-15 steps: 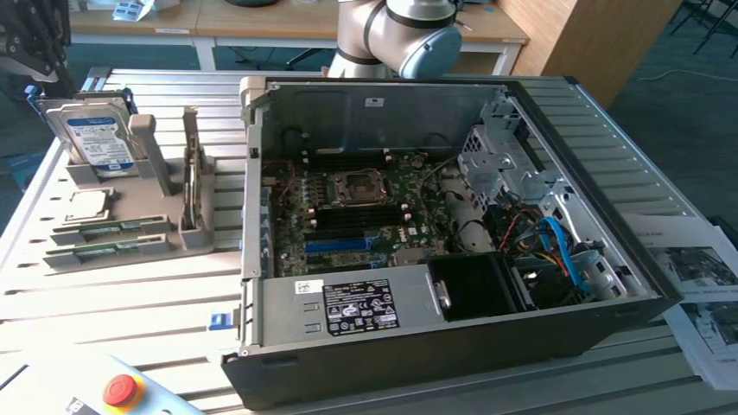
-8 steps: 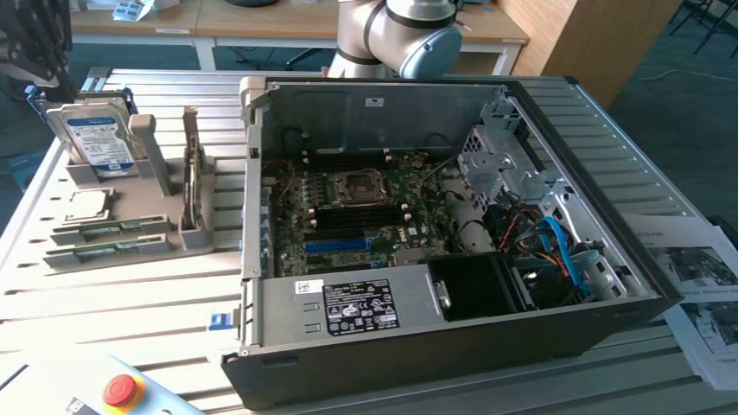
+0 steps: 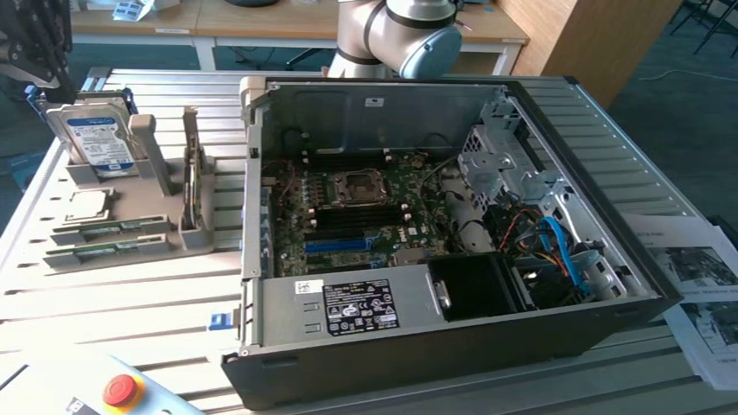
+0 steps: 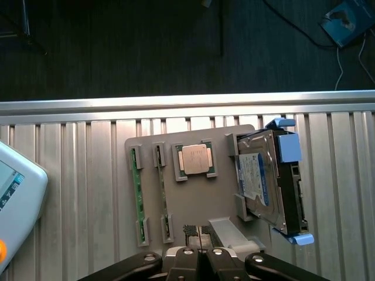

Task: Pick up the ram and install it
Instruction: 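Pick up the ram and move it above insertion slot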

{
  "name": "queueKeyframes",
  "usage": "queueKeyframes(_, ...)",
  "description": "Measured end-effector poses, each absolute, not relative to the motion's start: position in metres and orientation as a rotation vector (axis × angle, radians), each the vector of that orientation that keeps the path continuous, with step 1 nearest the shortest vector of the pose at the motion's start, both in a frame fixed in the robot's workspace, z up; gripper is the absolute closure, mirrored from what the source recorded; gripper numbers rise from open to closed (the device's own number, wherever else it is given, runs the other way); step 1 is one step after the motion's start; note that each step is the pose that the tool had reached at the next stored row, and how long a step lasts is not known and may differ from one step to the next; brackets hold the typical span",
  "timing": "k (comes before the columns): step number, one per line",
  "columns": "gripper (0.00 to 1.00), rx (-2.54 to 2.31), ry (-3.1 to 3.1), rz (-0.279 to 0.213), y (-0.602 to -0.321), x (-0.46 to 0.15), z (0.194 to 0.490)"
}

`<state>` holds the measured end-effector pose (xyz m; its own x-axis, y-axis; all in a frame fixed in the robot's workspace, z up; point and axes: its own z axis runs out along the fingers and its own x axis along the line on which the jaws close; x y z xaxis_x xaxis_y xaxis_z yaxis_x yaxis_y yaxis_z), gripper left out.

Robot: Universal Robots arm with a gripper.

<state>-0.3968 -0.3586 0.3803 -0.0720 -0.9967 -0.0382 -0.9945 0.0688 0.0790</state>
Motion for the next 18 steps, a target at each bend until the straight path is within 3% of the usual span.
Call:
queueKeyframes(7,0.89,2.122,-2.277,-0.131,-0.3586,-0.3968,0.3803)
queueKeyframes(9,0.84,2.122,-2.278,-0.131,-0.3586,-0.3968,0.3803)
queueKeyframes(10,0.76,2.122,-2.277,-0.131,-0.3586,-0.3968,0.3803)
queueKeyframes(18,0.76,2.122,-2.278,-0.131,-0.3587,-0.3968,0.3785)
